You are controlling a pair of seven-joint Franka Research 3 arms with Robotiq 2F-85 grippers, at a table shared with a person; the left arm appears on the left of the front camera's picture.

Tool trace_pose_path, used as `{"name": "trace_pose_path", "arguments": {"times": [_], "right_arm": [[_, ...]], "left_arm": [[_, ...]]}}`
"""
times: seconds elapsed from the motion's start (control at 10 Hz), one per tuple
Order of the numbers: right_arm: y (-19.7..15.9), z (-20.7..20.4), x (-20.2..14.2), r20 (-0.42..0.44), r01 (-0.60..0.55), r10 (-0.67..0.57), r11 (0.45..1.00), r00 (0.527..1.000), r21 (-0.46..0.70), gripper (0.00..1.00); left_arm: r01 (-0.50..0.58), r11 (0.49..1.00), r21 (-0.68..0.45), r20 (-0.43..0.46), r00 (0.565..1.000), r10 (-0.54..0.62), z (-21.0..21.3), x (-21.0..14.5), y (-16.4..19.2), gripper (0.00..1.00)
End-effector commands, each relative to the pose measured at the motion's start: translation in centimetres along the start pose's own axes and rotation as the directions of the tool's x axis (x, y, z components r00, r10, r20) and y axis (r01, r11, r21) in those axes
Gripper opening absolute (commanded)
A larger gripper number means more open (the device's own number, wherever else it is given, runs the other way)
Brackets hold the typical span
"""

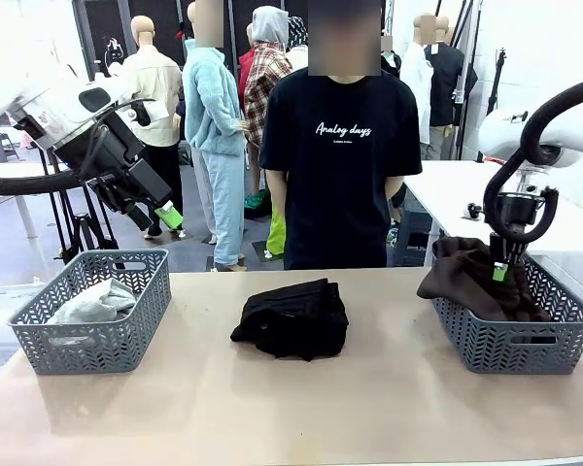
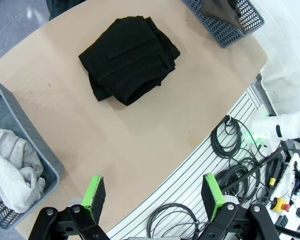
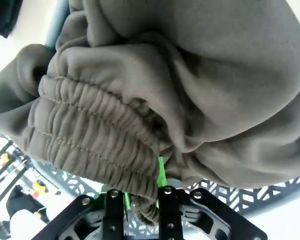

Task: Sort the tops and bottoms.
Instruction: Sort the clothes according to human instructions.

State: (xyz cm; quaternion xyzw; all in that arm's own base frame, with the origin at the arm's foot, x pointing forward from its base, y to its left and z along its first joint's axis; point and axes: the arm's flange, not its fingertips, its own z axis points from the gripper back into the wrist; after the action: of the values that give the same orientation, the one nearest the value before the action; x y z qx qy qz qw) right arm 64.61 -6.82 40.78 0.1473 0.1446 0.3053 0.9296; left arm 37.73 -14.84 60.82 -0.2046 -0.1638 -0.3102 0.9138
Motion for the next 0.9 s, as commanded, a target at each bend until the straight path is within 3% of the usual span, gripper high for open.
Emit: {"name": "trace_pose_path", "arguments": {"times": [0.0,0.3,0.5,0.8], "right_arm": [[1.1,-1.8,-1.3,0.032,-0.029,0.03,0.998,0.999,-0.051,0.45],[2.2,0.1,-1.7,0.11,-0.051,0.067,0.988,0.992,-0.144,1.0],[3.5,2.9,-2.2,0.161,-0.054,0.084,0.982,0.983,-0.182,1.0],[5.1,5.7,-2.6,0.171,-0.044,0.082,0.975,0.982,-0.217,1.0]], "left_arm": [[-0.002,1.0,-0.004,0.005,1.0,0.002,0.1,0.0,0.0,1.0],[-0.002,1.0,-0.004,0.005,1.0,0.002,0.1,0.0,0.0,1.0],[-0.002,1.0,-0.004,0.005,1.0,0.002,0.1,0.0,0.0,1.0],[-0.002,1.0,-0.004,0.005,1.0,0.002,0.1,0.0,0.0,1.0]]}}
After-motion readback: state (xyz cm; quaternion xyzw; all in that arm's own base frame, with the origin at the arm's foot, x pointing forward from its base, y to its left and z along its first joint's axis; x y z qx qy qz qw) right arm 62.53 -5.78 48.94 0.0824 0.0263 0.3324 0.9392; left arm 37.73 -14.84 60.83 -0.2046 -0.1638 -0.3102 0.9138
